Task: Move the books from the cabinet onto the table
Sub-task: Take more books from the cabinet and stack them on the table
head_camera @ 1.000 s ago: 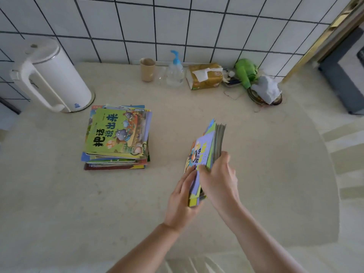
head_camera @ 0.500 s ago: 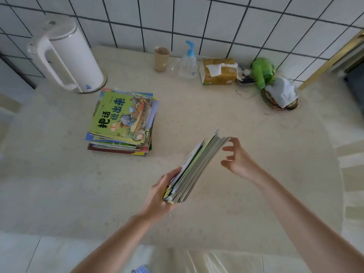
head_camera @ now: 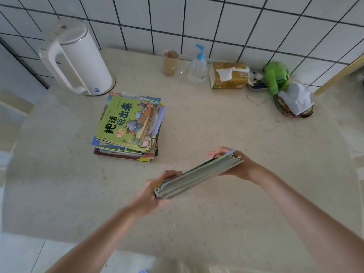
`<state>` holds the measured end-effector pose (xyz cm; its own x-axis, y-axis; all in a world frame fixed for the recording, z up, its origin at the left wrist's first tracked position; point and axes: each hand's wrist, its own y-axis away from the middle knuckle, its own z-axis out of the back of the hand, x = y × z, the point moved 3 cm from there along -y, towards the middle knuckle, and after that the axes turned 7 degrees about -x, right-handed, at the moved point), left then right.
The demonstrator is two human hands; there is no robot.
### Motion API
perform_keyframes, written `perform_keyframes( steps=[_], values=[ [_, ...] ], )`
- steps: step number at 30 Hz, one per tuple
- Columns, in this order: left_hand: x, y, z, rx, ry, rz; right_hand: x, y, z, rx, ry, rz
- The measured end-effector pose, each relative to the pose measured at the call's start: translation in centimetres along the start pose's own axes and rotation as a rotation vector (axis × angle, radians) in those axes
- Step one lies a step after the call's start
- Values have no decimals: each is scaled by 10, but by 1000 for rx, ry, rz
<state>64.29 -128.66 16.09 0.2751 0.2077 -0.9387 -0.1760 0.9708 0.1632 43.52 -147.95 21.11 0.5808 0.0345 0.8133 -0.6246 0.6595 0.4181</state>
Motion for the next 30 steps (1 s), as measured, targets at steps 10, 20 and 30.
perform_keyframes(
  steps=[10,20,30],
  values=[
    [13,-31,19,-123,124,314,-3,-4,-12,-130,-158,-30],
    [10,-23,2,-206,286,372,-14,-6,-31,-202,-226,-143],
    [-5,-87,-9,-76,538,711,-11,-8,4,-318,-411,-411]
  ],
)
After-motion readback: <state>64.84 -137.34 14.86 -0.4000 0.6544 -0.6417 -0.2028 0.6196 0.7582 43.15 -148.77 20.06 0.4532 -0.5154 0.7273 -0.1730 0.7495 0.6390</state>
